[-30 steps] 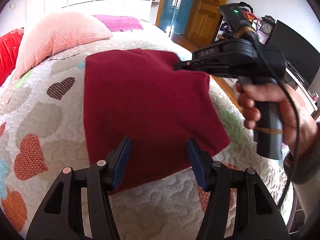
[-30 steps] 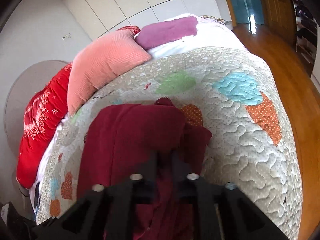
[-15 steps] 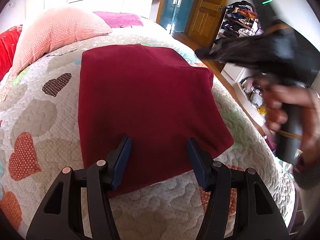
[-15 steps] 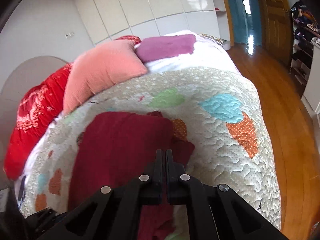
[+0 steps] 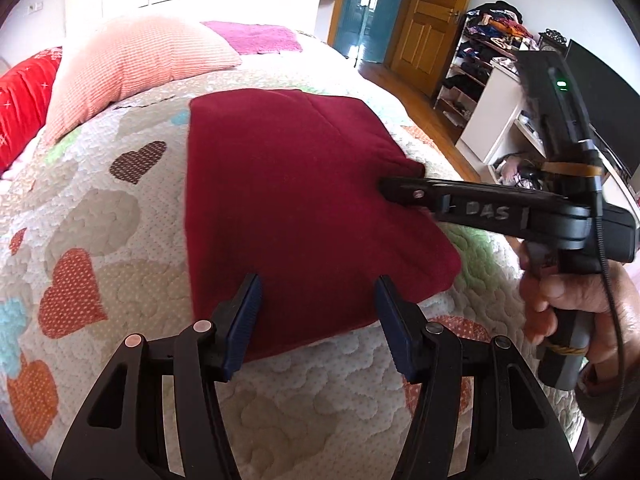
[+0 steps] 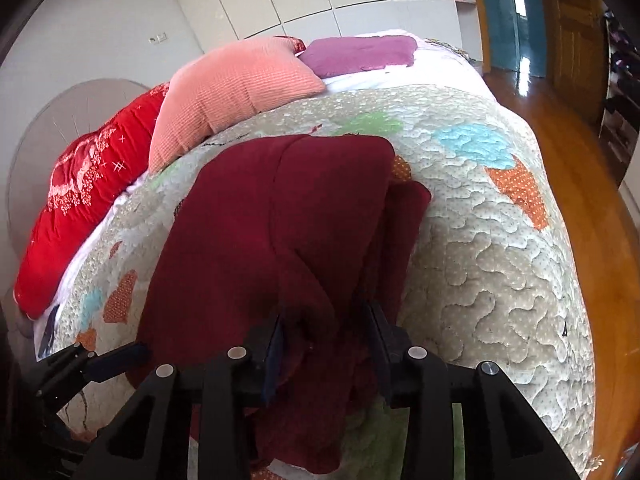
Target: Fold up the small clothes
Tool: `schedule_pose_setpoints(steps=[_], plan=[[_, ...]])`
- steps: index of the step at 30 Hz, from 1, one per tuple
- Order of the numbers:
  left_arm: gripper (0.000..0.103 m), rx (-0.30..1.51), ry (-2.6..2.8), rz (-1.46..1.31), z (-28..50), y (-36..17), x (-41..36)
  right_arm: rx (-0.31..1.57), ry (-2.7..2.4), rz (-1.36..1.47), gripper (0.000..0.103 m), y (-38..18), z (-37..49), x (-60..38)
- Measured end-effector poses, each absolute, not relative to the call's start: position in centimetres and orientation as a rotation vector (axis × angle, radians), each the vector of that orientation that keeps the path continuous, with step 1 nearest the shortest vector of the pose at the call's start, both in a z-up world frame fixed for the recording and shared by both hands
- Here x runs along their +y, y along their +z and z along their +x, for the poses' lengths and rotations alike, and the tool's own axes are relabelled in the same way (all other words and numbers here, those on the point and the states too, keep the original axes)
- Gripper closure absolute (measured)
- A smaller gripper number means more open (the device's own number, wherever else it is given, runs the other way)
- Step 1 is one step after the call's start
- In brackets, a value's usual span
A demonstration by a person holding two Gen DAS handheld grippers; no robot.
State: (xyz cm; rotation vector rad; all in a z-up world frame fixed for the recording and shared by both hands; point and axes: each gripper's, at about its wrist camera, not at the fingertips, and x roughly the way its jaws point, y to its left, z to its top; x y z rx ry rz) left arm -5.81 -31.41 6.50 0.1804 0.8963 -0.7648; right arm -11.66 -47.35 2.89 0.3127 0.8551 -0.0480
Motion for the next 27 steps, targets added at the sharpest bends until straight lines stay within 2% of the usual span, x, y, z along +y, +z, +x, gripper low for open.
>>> schedule_pose_setpoints(steps=[3,10,12,16,17,18,19,27], plan=[[0.045,0.901,-0.747,0.165,-5.7,6.7,-30.9,0.855,-0.056,0.325,0.067,3.6,-12.5,-47.0],[0.045,0.901,-0.72,0.144,-5.6,6.9,-30.2,0.712,-0.045,0.33,0.065,7.6,-14.9,-45.9],[0.045,0.905,-0.712,0.128,-5.3,7.0,-30.0,0.711,-0.07,0.337,0.059,7.8,-14.6,-46.0],[0.045,0.914,-0.7,0.107,-4.7,7.0,-29.8,0.773,-0.113,0.349,0.059,6.6,-13.1,-46.3],[0.045,0.917,-0.7,0.109,-4.7,6.9,-29.8,0.79,-0.112,0.351,0.061,6.1,-12.7,-46.4],[0.045,0.92,-0.7,0.113,-4.7,6.8,-29.9,0.812,-0.113,0.339,0.071,5.4,-12.1,-46.3],[0.045,0.924,-0.698,0.118,-4.6,6.6,-30.0,0.827,-0.119,0.318,0.073,4.9,-11.8,-46.2],[0.045,0.935,-0.683,0.132,-4.6,5.5,-30.3,0.83,-0.135,0.336,0.073,3.0,-11.8,-47.0]])
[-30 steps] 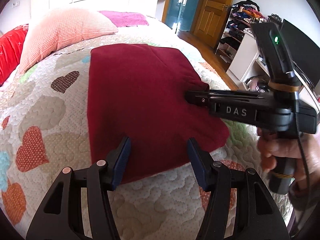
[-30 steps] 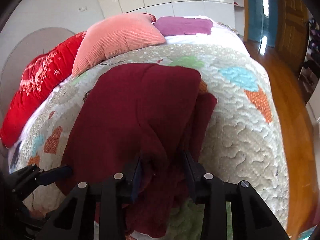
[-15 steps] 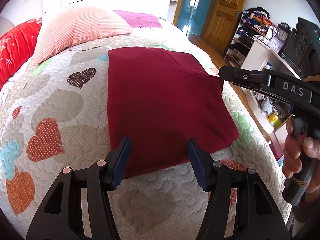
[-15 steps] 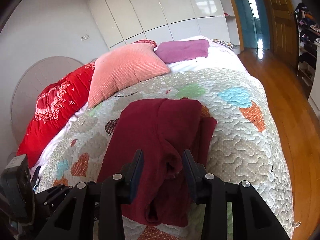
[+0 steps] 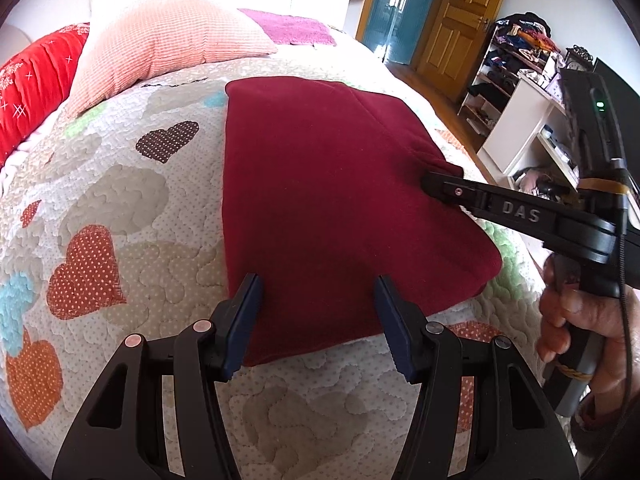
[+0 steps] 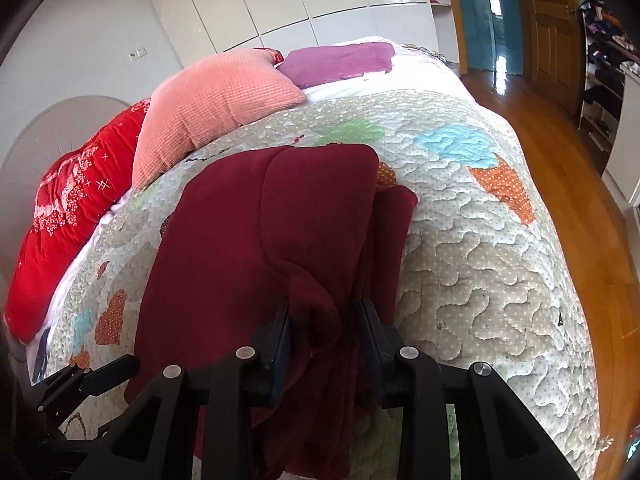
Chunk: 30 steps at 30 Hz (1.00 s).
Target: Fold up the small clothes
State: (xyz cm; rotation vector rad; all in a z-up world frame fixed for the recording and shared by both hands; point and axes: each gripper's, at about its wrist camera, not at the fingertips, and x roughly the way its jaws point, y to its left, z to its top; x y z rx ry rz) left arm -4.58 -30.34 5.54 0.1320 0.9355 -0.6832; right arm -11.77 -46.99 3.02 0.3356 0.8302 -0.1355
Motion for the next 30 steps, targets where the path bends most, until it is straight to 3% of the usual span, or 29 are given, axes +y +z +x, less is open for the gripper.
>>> schedule_pose_setpoints(steps=[6,9,10,17,21,29,30], plan=[[0.045,0.936,-0.678,0.13,-4.6,5.5,-30.3,0.793,-0.135,0.373,0.072,5.0,-13.6,-46.3],[0.045,0.94,-0.678,0.118,-4.5,5.7,-30.1,0.748,-0.138,0.397,0.05,6.1,-14.4,-46.1],[0.045,0.942,-0.678,0.111,-4.4,5.7,-30.0,0.735,-0.13,0.403,0.049,6.4,-14.5,-46.1],[0.045,0.948,-0.67,0.072,-3.6,6.5,-29.5,0.736,-0.143,0.394,0.05,6.4,-13.0,-45.8],[0.045,0.92,-0.671,0.046,-2.6,7.5,-29.1,0.763,-0.158,0.426,0.074,4.9,-12.0,-46.5],[0.045,1.0,-0.685,-0.06,1.3,6.4,-29.0,0.77,-0.143,0.445,0.074,2.7,-11.9,-47.7],[0.045,1.024,-0.7,-0.09,1.7,6.0,-29.0,0.768,-0.141,0.449,0.068,2.7,-11.9,-47.8]])
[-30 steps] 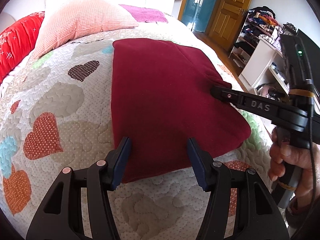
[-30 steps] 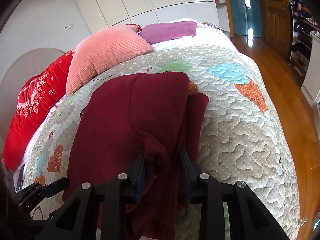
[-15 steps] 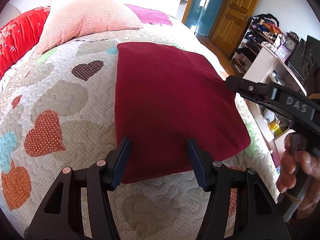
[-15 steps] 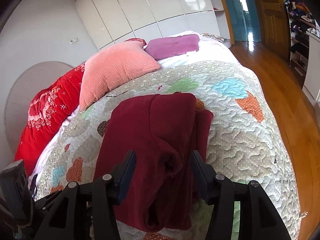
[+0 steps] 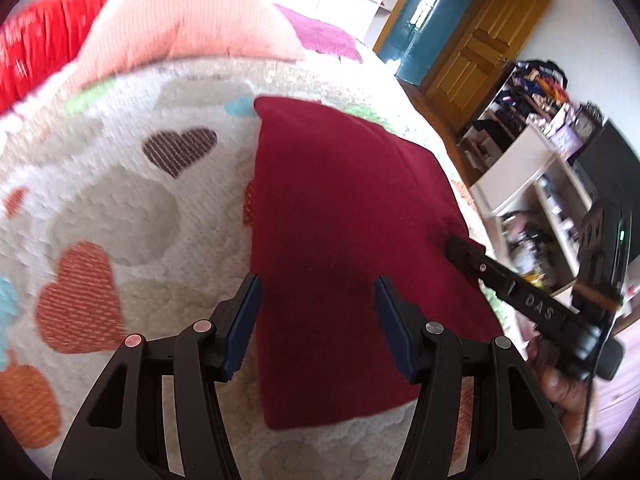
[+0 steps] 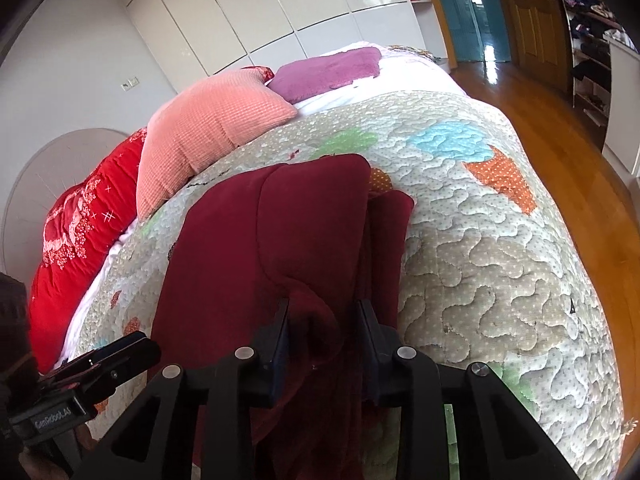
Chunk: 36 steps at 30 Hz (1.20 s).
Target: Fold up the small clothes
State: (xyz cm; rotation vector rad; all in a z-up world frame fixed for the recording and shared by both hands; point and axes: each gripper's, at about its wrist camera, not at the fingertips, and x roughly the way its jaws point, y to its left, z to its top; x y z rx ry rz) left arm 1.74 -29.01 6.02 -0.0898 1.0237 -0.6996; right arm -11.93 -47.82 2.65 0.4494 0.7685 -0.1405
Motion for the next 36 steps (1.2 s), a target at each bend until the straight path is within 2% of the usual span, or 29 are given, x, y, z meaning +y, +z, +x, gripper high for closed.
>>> schedule_pose_setpoints(steps=[1,2,4,6,14,19,22,23,24,26,28,30,32,36], plan=[[0.042,1.035,-0.705,-0.114,2.1,5.7,-29.0,0.769,-0.148,0.451,0.061,2.5,-11.9,-48.0],[0.034,1.03,-0.708,-0.135,2.2,5.6,-28.9,0.77,-0.152,0.453,0.059,2.4,-11.9,-48.2],[0.027,1.029,-0.725,-0.177,2.6,5.3,-28.9,0.765,-0.166,0.464,0.043,2.0,-12.1,-48.6],[0.022,1.027,-0.733,-0.191,2.7,5.1,-29.1,0.764,-0.173,0.482,0.038,1.6,-12.2,-49.2],[0.021,1.081,-0.741,-0.199,4.2,3.5,-30.1,0.752,-0.051,0.574,0.037,0.5,-11.3,-50.3],[0.019,1.119,-0.769,-0.248,5.3,2.9,-30.5,0.751,0.012,0.611,0.031,-0.2,-10.4,-50.8],[0.018,1.125,-0.776,-0.257,5.6,2.7,-30.9,0.747,0.042,0.615,0.032,-0.4,-10.0,-50.8],[0.018,1.125,-0.777,-0.26,5.6,2.7,-30.9,0.746,0.055,0.621,0.034,-0.4,-9.8,-50.7],[0.018,1.122,-0.78,-0.26,5.6,2.7,-30.9,0.747,0.069,0.623,0.041,-0.5,-9.6,-50.5],[0.019,1.113,-0.787,-0.252,5.6,2.7,-30.8,0.745,0.075,0.622,0.046,-0.4,-9.4,-50.3],[0.027,1.097,-0.789,-0.247,5.3,2.8,-30.3,0.735,0.067,0.606,0.053,-0.1,-9.5,-49.9],[0.04,1.075,-0.792,-0.237,5.0,3.3,-29.7,0.717,0.048,0.583,0.058,0.5,-10.0,-49.4],[0.048,1.057,-0.798,-0.23,4.5,4.0,-28.9,0.699,0.045,0.57,0.059,1.4,-10.5,-48.8],[0.051,1.045,-0.806,-0.232,2.7,5.6,-26.9,0.675,0.092,0.572,0.061,3.5,-12.0,-47.0]])
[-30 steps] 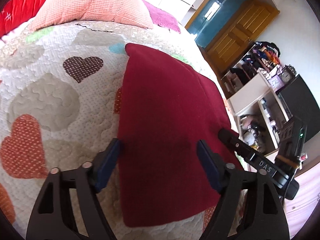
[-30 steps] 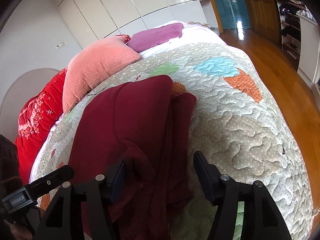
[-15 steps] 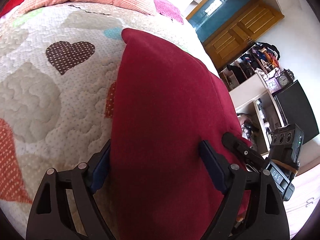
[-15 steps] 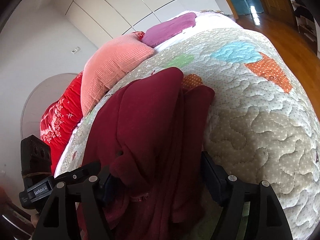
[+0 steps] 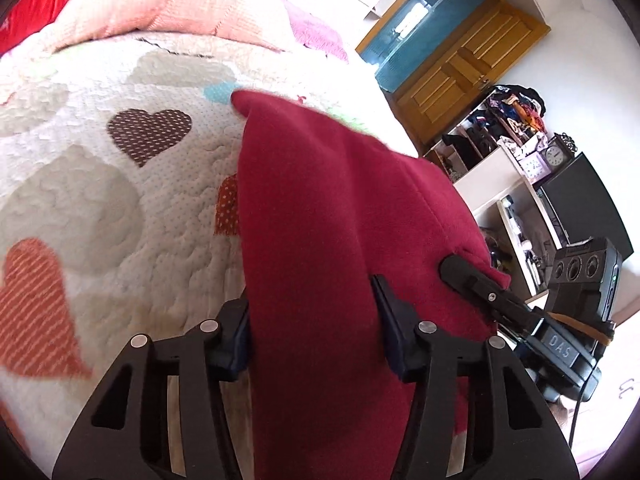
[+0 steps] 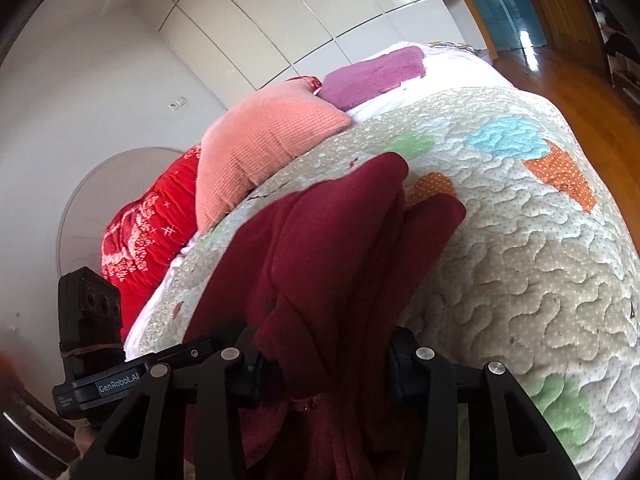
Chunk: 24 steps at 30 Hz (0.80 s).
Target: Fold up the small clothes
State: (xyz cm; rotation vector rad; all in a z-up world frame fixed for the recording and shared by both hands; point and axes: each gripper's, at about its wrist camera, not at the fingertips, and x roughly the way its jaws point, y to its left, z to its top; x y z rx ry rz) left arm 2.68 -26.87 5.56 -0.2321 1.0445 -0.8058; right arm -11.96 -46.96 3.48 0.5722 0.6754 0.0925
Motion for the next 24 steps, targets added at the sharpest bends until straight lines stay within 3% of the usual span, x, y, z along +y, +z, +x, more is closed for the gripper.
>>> schedule_pose_setpoints(steps=[9,15,21,24], plan=[[0.051,1.019,-0.766,-0.203,-6.2,7.8,-18.7,0.705,0.222,0.562,0.061,4.7,-18.6,-40.5],[0.05,1.041,-0.707,-0.076,-10.4,5.9,-18.3,0.858,0.145,0.556,0.051,1.1,-22.0,-38.7],[0.047,1.027,-0.634,-0.058,-10.7,6.7,-18.6,0.728,0.087,0.441,0.05,5.2,-25.5,-38.2],[0.046,1.019,-0.605,-0.052,-10.6,6.7,-18.5,0.686,0.1,0.289,0.056,7.5,-24.9,-36.2]])
